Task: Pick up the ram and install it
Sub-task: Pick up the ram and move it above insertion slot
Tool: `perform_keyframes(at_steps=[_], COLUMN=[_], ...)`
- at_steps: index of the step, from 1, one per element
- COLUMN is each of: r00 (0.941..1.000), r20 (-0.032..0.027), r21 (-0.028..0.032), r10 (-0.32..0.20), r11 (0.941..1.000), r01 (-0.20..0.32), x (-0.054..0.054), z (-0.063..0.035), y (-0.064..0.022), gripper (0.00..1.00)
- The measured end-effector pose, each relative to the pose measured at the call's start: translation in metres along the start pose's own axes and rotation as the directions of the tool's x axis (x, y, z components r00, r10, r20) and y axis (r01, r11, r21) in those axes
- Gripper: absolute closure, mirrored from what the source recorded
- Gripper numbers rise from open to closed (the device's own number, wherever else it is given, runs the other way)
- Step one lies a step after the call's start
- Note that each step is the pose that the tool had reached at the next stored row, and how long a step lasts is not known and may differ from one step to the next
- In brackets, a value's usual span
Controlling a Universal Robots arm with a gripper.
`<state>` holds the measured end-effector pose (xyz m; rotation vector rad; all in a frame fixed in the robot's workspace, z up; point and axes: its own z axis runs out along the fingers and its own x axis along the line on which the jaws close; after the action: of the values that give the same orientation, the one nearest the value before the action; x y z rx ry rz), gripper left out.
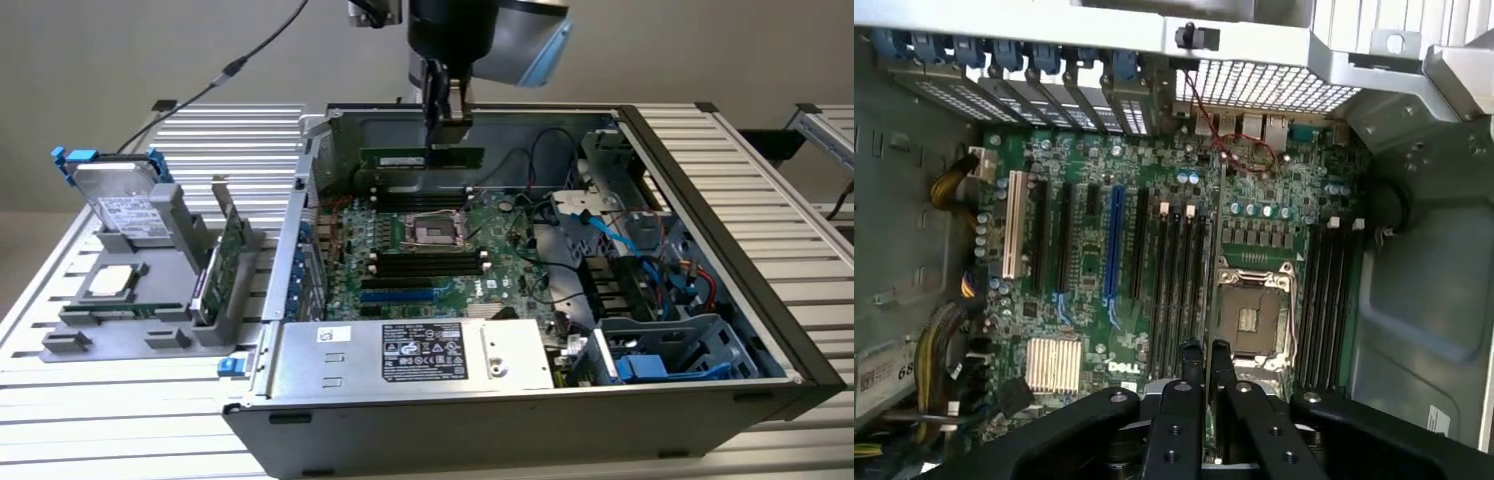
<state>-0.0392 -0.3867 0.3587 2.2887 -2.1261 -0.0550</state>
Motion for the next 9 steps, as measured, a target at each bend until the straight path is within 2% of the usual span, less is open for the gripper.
perform_keyframes(at_steps=[2, 4, 5, 7, 9], r00=[1.0, 1.0, 1.0, 1.0, 0.9998], r20=[-0.0001, -0.0033, -0.0047, -0.0092, -0.018], r21=[0.0, 0.0003, 0.0026, 0.0109, 0.0237], r10=[0.0, 0.001, 0.001, 0.002, 0.002], r11=[1.0, 1.0, 1.0, 0.9999, 0.9997], r01=[0.0, -0.001, -0.001, -0.001, -0.001], x=[-0.003, -0.006, -0.007, -0.01, -0.013], z=[0.0028, 0.0048, 0.0053, 0.006, 0.0063], y=[-0.0054, -0.0072, -0.0074, -0.0076, -0.0079], gripper=[0.87, 0.87, 0.87, 0.87, 0.87])
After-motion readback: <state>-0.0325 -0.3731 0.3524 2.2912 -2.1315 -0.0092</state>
